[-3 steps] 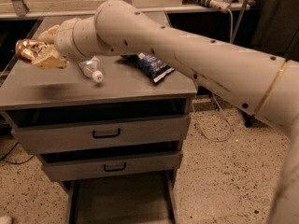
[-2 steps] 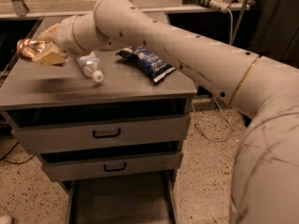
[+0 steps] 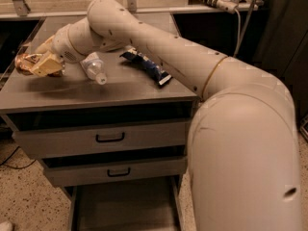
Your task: Pick orange can from bottom drawer and place on counter
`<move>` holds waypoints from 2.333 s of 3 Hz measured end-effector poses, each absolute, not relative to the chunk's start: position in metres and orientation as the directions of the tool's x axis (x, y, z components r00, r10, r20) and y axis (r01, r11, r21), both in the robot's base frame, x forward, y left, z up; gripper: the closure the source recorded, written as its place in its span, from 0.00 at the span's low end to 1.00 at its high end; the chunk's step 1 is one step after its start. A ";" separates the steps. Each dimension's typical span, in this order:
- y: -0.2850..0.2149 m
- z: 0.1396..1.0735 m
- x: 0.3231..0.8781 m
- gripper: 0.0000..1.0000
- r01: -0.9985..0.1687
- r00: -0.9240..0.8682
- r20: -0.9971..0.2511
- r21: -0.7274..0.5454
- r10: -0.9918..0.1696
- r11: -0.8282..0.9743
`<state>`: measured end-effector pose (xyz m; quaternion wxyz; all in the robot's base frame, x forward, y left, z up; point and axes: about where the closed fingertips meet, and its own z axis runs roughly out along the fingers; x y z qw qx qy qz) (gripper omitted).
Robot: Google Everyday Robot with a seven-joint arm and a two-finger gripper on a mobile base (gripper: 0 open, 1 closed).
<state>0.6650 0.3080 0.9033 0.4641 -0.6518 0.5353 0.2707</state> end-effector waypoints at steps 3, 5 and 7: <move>0.332 0.878 0.654 0.82 -0.971 0.230 -0.864 -0.235 -0.448 -0.046; 0.332 0.878 0.654 0.35 -0.971 0.230 -0.864 -0.235 -0.448 -0.046; 0.332 0.878 0.654 0.00 -0.971 0.230 -0.864 -0.235 -0.448 -0.046</move>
Offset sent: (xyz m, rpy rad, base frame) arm -0.0175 0.0373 -0.0455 -0.0282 0.1328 0.0790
